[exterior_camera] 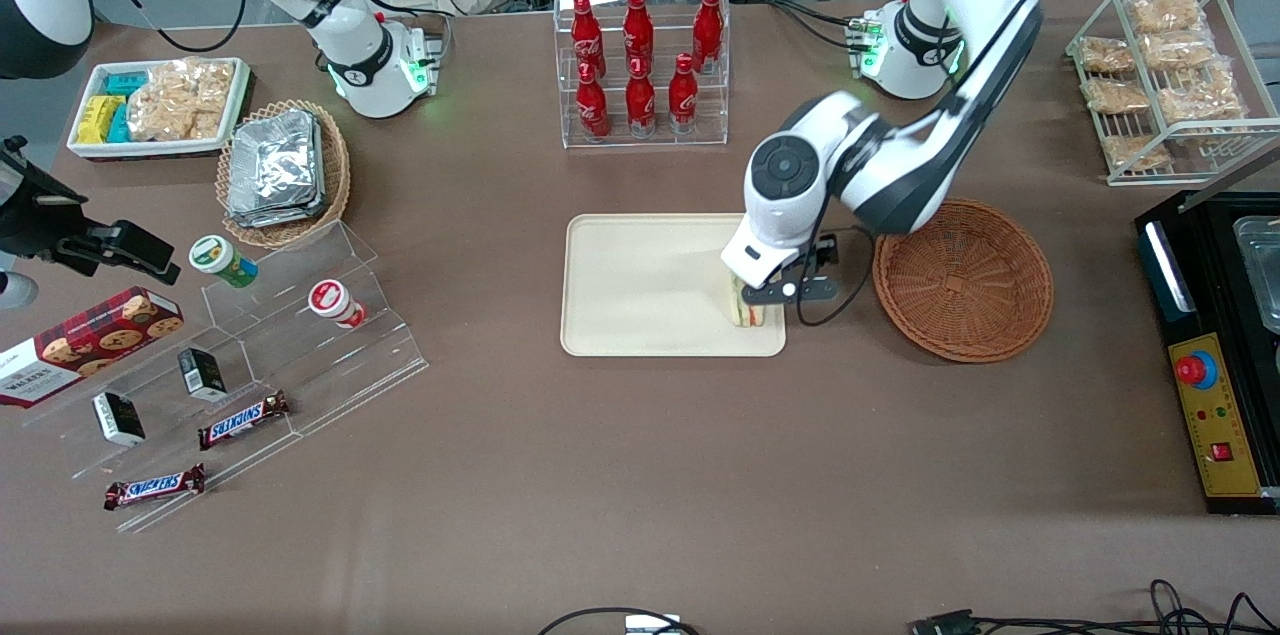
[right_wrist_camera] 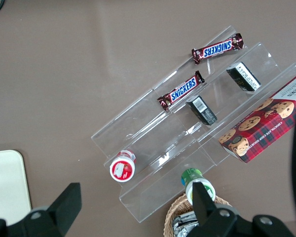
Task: Place sandwich from basket to tray
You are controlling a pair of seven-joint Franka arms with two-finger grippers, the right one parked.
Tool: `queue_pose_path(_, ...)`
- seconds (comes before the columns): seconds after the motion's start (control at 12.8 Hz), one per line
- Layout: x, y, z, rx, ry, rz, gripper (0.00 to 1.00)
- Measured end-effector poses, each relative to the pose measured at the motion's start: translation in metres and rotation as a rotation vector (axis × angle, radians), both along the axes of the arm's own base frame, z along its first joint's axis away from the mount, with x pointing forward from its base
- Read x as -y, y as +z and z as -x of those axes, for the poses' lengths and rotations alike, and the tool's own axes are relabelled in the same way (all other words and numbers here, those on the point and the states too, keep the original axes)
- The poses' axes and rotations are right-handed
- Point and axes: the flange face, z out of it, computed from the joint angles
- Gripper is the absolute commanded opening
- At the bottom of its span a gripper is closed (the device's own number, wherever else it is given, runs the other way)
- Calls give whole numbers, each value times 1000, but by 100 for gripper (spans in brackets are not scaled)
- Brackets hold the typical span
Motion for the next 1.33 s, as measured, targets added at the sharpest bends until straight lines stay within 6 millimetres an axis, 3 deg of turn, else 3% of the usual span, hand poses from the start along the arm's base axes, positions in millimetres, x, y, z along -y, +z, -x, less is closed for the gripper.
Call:
queue_pose_path(0.08, -10, 39, 0, -11, -3, 0, 100)
queue_pose_path(0.23, -53, 103, -6, -11, 3, 14, 100)
queue_pose_path(0.39, -120, 155, -12, -10, 12, 43, 100)
queue_pose_path(0.55, -185, 188, -8, -7, 40, 51, 100)
queue_pose_path(0.7, -231, 197, 7, -7, 64, 55, 100)
queue_pose_path(0.86, -269, 192, 26, 0, 61, 69, 100)
queue_pose_path(1.02, -307, 189, 32, 6, 53, 97, 100)
queue_pose_path(1.17, -324, 193, 26, 22, 50, 112, 100)
queue_pose_path(1.33, -321, 208, 14, 32, 45, 112, 100)
